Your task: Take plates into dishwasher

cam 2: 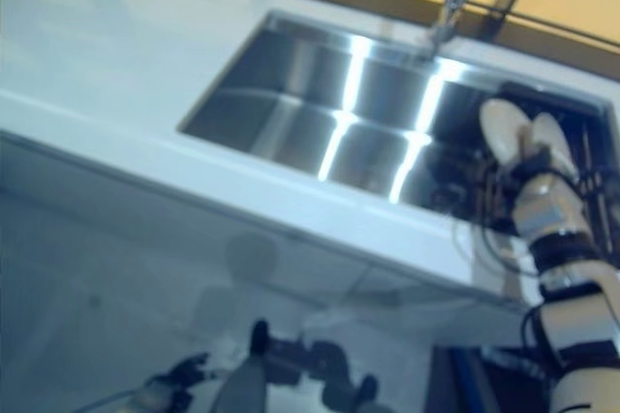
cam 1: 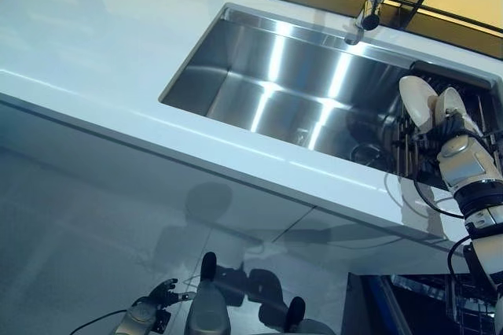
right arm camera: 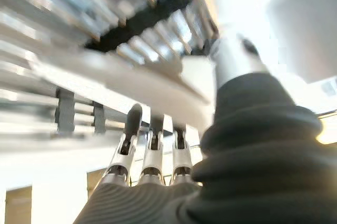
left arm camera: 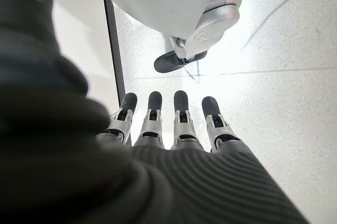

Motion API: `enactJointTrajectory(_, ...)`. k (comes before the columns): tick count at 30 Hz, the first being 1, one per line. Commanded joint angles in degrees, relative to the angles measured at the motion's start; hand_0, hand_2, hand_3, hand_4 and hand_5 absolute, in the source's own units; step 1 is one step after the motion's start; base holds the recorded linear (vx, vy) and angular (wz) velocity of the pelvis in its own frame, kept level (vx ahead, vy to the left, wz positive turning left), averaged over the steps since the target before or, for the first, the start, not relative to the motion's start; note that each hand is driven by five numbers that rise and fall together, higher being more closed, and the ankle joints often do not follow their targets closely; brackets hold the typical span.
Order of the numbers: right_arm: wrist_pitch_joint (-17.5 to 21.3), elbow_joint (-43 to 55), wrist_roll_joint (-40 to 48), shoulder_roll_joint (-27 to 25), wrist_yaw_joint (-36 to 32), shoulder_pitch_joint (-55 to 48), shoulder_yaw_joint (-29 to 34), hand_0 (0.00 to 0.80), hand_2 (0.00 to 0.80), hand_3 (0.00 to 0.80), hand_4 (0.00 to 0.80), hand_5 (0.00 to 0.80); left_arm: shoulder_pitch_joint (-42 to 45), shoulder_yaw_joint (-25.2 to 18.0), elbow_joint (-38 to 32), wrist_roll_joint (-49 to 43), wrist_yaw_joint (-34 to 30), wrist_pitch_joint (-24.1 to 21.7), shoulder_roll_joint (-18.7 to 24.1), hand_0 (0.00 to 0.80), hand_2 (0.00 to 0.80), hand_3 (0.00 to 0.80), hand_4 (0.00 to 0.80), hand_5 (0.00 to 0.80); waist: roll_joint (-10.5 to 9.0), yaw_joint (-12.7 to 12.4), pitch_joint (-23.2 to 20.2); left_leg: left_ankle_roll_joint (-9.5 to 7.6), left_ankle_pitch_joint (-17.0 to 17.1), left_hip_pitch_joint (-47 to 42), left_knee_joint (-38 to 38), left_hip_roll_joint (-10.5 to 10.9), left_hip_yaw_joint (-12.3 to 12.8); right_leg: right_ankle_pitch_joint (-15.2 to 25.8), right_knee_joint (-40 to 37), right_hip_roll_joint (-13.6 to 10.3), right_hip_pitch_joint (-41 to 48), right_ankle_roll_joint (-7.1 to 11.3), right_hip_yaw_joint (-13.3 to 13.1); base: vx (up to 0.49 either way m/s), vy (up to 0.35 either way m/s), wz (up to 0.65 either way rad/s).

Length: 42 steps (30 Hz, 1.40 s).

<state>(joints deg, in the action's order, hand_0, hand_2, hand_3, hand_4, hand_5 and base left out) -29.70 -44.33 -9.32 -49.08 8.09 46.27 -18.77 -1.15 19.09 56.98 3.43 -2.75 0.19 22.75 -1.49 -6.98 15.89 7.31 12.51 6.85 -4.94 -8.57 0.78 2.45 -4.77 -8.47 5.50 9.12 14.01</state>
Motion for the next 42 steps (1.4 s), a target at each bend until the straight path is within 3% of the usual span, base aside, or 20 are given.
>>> enactJointTrajectory(1, -0.8, -0.6, -3.3, -6.5, 1.2, 4.2, -3.3, 0.590, 0.590, 0.590, 0.590, 0.590, -1.7, 2.6, -1.7, 1.0, -0.2, -1.0, 1.2, 0.000, 0.000, 0.000, 0.000, 0.000, -0.47, -0.5, 0.7, -5.93, -9.4, -4.2, -0.1, 6.9, 4.2, -2.9, 10.7, 0.7, -7.4, -2.19, 0.9, 0.000, 0.000, 0.00)
enactJointTrajectory(7, -0.3, -0.8, -3.9, -7.4, -0.4, 3.5, -3.0, 0.800, 0.800, 0.800, 0.800, 0.800, -1.5, 2.2, -2.1, 0.9, -0.2, -0.8, 1.4, 0.000, 0.000, 0.000, 0.000, 0.000, -0.78, -0.4, 0.3, -6.02, -9.4, -4.2, -0.1, 6.8, 4.3, -3.0, 10.9, 0.7, -7.5, -2.06, 0.6, 0.000, 0.000, 0.00)
enactJointTrajectory(23, 2.1, 0.6, -1.9, -8.4, 1.1, 1.5, -0.6, 0.800, 0.800, 0.800, 0.800, 0.800, -1.0, 1.0, -2.6, 0.2, -0.7, -0.4, 1.6, 0.000, 0.000, 0.000, 0.000, 0.000, -1.35, 0.0, -0.9, -6.23, -10.0, -4.9, -0.1, 6.7, 5.1, -2.7, 10.3, 0.8, -6.8, -1.69, 0.1, 0.000, 0.000, 0.00)
enactJointTrajectory(34, 11.4, 5.9, 3.8, -10.9, 13.7, 0.0, 4.3, 0.800, 0.800, 0.800, 0.800, 0.800, 0.6, 0.9, -2.6, 0.2, -0.2, -0.4, 1.3, 0.000, 0.000, 0.000, 0.000, 0.000, -1.87, 0.9, -2.3, -6.70, -11.0, -6.1, -0.1, 7.2, 5.7, -1.7, 9.0, 0.9, -6.1, -0.99, -0.8, -0.008, 0.029, -0.02)
enactJointTrajectory(42, 17.3, 12.9, 5.7, -11.8, 17.4, -2.7, 8.8, 0.800, 0.800, 0.800, 0.800, 0.800, 1.8, 0.3, -1.0, -0.4, -0.2, -0.9, 0.5, 0.000, 0.000, 0.000, 0.000, 0.000, -2.52, 1.9, -4.2, -7.21, -12.1, -7.3, -0.1, 7.8, 6.9, -0.5, 7.4, 1.0, -5.7, -0.27, -1.2, -0.016, 0.074, -0.06)
